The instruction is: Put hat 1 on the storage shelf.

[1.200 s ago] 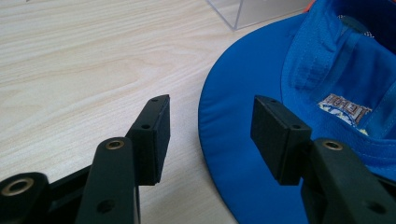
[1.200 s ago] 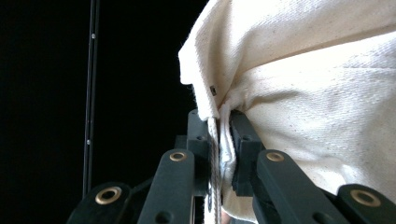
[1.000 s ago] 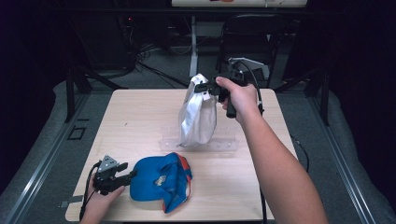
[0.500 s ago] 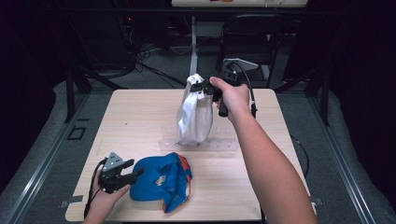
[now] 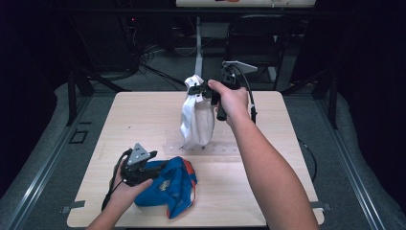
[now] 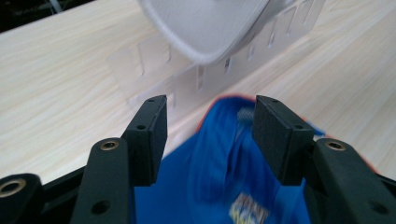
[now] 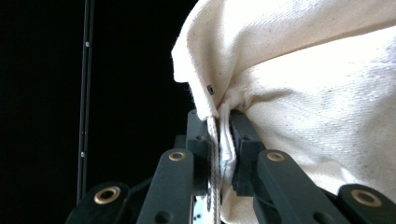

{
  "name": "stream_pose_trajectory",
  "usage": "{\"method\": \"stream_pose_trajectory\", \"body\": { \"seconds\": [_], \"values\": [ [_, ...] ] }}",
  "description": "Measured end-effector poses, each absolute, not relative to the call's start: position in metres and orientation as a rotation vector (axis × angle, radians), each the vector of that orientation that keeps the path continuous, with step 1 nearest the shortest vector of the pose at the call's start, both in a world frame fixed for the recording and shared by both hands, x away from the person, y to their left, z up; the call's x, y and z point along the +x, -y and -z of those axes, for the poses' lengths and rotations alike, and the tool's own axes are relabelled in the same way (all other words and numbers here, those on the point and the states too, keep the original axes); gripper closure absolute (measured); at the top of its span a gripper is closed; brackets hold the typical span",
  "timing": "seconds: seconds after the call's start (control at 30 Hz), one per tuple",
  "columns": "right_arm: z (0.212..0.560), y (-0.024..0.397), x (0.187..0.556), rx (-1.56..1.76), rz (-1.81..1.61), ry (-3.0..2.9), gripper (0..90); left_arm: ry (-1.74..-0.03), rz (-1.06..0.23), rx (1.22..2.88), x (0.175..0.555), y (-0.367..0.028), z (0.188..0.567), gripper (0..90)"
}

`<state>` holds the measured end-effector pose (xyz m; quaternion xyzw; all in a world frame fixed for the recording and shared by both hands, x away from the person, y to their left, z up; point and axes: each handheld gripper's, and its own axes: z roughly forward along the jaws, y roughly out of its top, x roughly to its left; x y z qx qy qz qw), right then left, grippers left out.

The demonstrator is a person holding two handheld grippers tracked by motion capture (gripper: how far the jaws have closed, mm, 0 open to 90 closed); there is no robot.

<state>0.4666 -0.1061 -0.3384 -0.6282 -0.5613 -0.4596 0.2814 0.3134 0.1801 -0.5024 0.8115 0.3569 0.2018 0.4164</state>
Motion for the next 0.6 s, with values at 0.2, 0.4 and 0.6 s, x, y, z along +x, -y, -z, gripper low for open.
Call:
{"method": "stream_pose_trajectory", "body": {
  "seconds": [0.2,0.4,0.6],
  "values": [
    [0.339,0.101,0.467,-1.667,1.237,1.505,80.7,-0.878,-0.509,2.011,0.325,-0.158,0.499,47.3],
    [0.338,0.100,0.466,-1.661,1.234,1.513,80.6,-0.878,-0.500,2.034,0.332,-0.135,0.498,56.6],
    [0.337,0.099,0.463,-1.651,1.229,1.526,80.4,-0.883,-0.558,2.064,0.336,-0.122,0.500,70.3]
  ]
}}
